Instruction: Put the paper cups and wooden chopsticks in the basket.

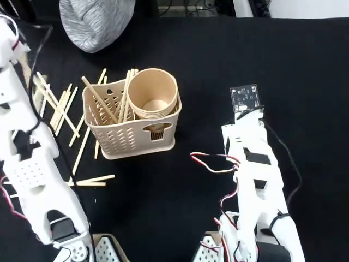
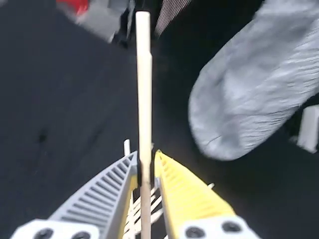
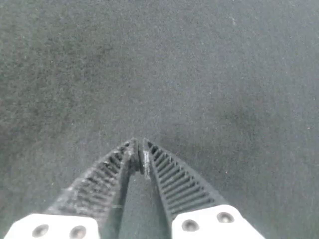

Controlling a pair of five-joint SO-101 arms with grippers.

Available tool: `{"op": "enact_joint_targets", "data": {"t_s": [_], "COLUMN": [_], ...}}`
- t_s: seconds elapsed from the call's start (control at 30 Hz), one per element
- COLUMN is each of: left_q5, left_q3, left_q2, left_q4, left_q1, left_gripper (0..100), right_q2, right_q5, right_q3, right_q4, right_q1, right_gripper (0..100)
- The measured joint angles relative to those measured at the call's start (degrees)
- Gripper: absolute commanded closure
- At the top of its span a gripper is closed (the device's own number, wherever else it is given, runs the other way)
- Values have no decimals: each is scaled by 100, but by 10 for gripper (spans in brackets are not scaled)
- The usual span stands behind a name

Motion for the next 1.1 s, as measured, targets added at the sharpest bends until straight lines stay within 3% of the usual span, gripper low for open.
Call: {"op": "enact_joint_targets", "data": {"t_s": [0.8, 1.1], "left_q5": [0, 0], "left_q3": [-273, 721], "left_q2": [-4237, -5134], "left_q4": [0, 0], "left_q1": [1626, 2171], "left_gripper": [973, 973], "right_q2": [0, 0], "right_q5": [0, 0], "right_q3": [0, 0], "right_q4": [0, 0], "right_q1": [0, 0], "right_gripper": [983, 983]}}
